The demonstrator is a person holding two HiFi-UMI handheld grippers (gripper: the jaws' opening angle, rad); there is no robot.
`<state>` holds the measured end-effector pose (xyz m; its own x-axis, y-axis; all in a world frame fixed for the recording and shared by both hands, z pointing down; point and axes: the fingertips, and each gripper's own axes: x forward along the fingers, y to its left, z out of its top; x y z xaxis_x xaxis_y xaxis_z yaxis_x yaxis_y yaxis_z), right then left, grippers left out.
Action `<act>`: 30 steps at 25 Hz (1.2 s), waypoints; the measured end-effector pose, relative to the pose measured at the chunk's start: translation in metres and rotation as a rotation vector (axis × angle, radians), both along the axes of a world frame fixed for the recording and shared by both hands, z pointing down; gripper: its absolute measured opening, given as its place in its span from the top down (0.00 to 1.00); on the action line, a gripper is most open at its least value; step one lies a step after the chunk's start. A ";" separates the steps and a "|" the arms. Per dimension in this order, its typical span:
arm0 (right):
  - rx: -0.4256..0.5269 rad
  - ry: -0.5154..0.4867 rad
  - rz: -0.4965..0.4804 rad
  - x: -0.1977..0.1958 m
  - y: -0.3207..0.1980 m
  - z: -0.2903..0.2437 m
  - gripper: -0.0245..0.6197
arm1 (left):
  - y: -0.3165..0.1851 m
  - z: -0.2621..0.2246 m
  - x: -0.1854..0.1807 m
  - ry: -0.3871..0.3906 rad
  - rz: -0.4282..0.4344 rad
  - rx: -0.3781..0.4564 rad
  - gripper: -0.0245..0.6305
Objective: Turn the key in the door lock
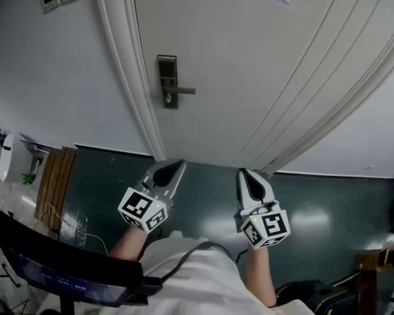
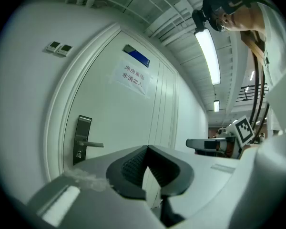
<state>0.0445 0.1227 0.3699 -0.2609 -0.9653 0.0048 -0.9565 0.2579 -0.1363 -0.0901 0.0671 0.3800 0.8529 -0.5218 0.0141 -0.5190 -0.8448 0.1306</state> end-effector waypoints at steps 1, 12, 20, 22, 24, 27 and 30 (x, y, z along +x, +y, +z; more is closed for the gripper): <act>-0.001 -0.001 -0.003 0.000 0.000 0.001 0.95 | 0.000 0.001 0.001 0.001 0.000 -0.003 0.95; -0.007 -0.016 -0.033 0.008 0.014 0.006 0.95 | 0.013 0.006 0.011 -0.007 -0.023 -0.015 0.95; -0.027 -0.058 -0.097 0.027 0.031 0.022 0.95 | 0.027 0.022 0.018 -0.039 -0.103 -0.031 0.95; -0.042 -0.054 -0.112 0.031 0.036 0.029 0.95 | 0.030 0.026 0.016 -0.045 -0.127 -0.039 0.95; -0.059 -0.049 -0.120 0.036 0.040 0.038 0.95 | 0.033 0.032 0.015 -0.053 -0.138 -0.053 0.95; -0.072 -0.066 -0.122 0.045 0.044 0.046 0.95 | 0.037 0.036 0.018 -0.064 -0.136 -0.062 0.95; -0.073 -0.080 -0.123 0.051 0.044 0.050 0.95 | 0.035 0.034 0.021 -0.068 -0.146 -0.056 0.95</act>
<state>0.0952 0.1665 0.4199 -0.3795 -0.9240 0.0478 -0.9037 0.3591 -0.2332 -0.0686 0.1017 0.4142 0.7643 -0.6367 0.1022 -0.6448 -0.7522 0.1359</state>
